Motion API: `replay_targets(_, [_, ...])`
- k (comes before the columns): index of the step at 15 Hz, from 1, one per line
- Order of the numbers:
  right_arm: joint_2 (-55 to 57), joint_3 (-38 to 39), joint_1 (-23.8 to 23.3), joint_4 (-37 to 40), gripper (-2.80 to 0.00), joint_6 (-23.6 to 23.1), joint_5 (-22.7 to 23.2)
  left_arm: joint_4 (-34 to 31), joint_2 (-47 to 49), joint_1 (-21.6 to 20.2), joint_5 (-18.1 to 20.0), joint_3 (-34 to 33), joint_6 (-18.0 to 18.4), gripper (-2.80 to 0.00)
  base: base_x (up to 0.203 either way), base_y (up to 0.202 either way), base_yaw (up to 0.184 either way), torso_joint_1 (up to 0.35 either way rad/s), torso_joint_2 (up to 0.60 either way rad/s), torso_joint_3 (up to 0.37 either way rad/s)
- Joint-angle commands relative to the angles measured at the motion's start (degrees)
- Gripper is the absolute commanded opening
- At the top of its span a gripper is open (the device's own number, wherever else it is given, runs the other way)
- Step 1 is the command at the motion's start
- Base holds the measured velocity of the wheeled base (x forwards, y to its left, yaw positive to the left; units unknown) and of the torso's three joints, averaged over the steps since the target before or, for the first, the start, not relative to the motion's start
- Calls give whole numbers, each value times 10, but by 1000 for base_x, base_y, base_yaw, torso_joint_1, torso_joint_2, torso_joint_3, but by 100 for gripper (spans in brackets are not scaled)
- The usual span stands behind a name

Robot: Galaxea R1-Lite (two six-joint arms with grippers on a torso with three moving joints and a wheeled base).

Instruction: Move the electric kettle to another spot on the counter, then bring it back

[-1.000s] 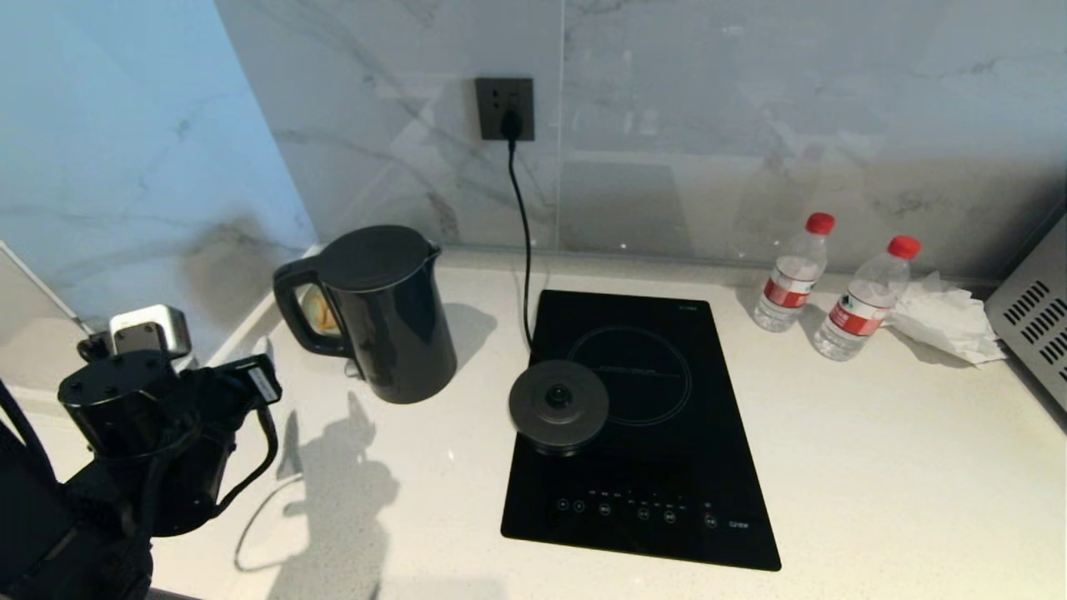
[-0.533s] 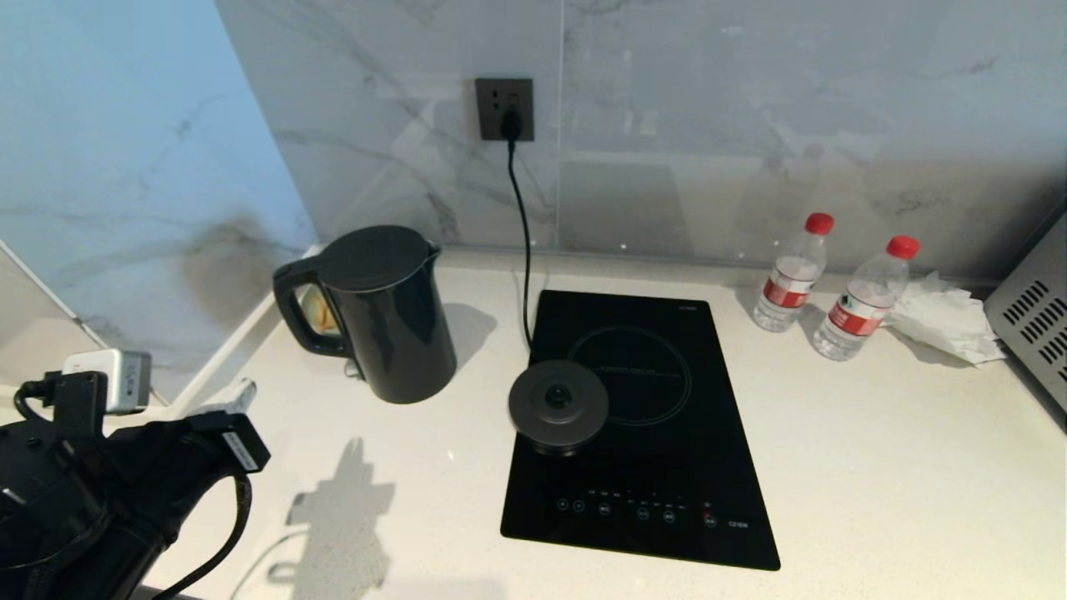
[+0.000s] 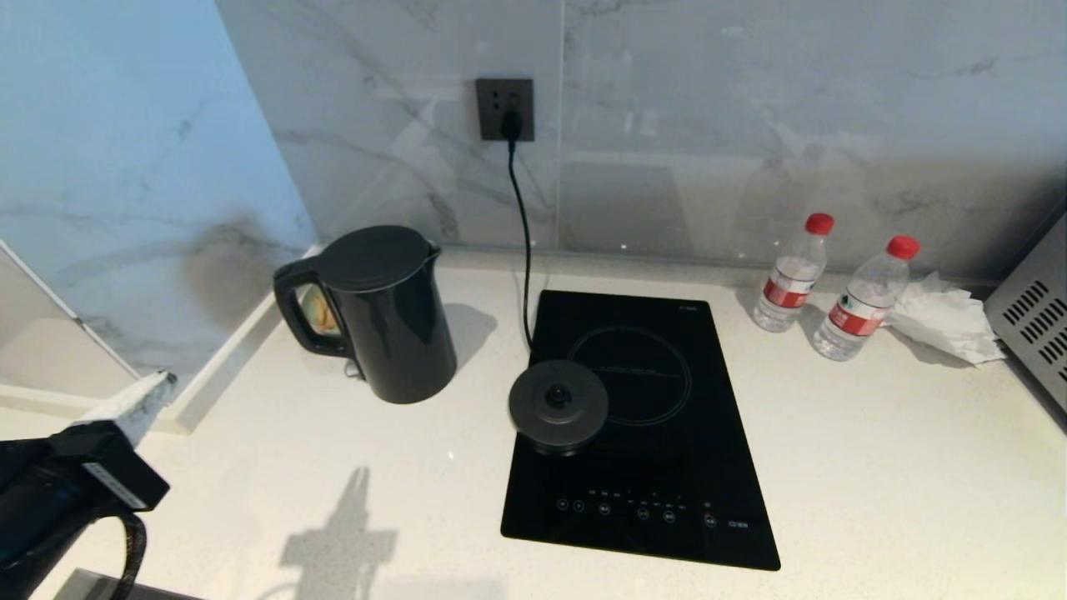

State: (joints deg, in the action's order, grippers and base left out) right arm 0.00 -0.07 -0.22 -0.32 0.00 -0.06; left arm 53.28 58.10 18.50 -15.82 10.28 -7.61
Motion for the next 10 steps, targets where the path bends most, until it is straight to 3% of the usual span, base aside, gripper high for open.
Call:
replay_targets(1, [0, 0, 0, 0, -280, 0, 1, -285, -205, 34, 1, 62, -7, -280, 0, 0, 0, 0, 0, 0])
replay_targets(2, [0, 0, 0, 0, -280, 0, 0, -376, -257, 50, 1, 89, -12, -280, 0, 0, 0, 0, 0, 0])
replay_targets(4, [0, 1, 0, 0, -280, 0, 1, -485, -322, 43, -9, 130, -12, -280, 0, 0, 0, 0, 0, 0])
replay_targets(7, [0, 0, 0, 0, -280, 0, 0, -547, -362, -97, -15, 164, 27, -280, 0, 0, 0, 0, 0, 0])
replay_targets(8, [0, 0, 0, 0, -280, 0, 0, -559, -388, -141, 0, 168, 35, -280, 0, 0, 0, 0, 0, 0])
replay_targets(10, [0, 0, 0, 0, -280, 0, 0, -591, -462, -174, 62, 161, 45, -280, 0, 0, 0, 0, 0, 0])
